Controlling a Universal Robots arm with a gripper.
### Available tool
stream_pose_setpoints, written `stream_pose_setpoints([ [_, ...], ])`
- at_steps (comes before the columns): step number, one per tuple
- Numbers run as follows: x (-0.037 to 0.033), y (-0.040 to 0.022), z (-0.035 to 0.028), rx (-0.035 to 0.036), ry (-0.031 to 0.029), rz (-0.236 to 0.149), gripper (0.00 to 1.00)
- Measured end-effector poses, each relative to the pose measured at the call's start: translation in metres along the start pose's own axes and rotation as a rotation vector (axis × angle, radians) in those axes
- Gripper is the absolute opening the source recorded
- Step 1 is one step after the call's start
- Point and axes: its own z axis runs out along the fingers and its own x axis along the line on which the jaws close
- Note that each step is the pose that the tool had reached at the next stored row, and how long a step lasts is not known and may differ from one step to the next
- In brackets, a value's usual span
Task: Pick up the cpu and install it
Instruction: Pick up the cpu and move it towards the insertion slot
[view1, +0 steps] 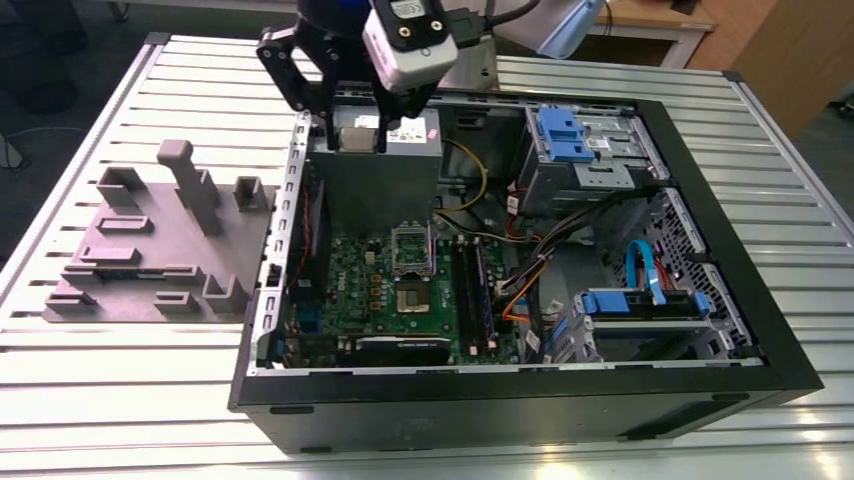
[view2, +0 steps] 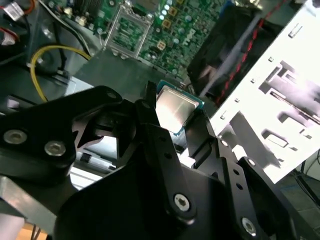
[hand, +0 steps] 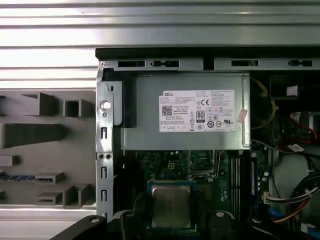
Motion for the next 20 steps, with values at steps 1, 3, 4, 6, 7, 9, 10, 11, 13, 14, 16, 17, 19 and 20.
stream_pose_setpoints([
  [1,-0.0033,0.0,0.0,0.0,0.0,0.0,0.47],
  [3,-0.009,0.0001,-0.0001,0.0,0.0,0.0,0.47],
  [4,-0.0109,0.0001,-0.0001,-0.0001,-0.0001,0.0,0.47],
  [6,-0.0135,0.0002,-0.0001,0.0,0.0,0.0,0.47],
  [7,-0.0149,0.0002,-0.0002,0.0,0.0,0.0,0.47],
  [9,-0.0169,0.0002,-0.0002,0.0,0.0,0.0,0.47],
  [10,-0.0172,0.0002,-0.0001,-0.0001,-0.0001,0.0,0.47],
  [11,-0.0179,0.0003,0.0,-0.0002,-0.0001,0.0,0.47],
  [13,-0.0192,0.0003,0.0,-0.0001,-0.0001,0.0,0.47],
  [14,-0.0196,0.0003,0.0001,-0.0002,-0.0001,0.0,0.47],
  [16,-0.0205,0.0002,0.0001,0.0,-0.0001,0.0,0.47],
  [17,-0.021,0.0002,0.0002,-0.0001,-0.0001,0.0,0.47],
  [19,-0.022,0.0002,0.0003,-0.0001,-0.0001,0.0,0.47],
  [20,-0.0225,0.0002,0.0003,-0.0001,-0.0001,0.0,0.47],
])
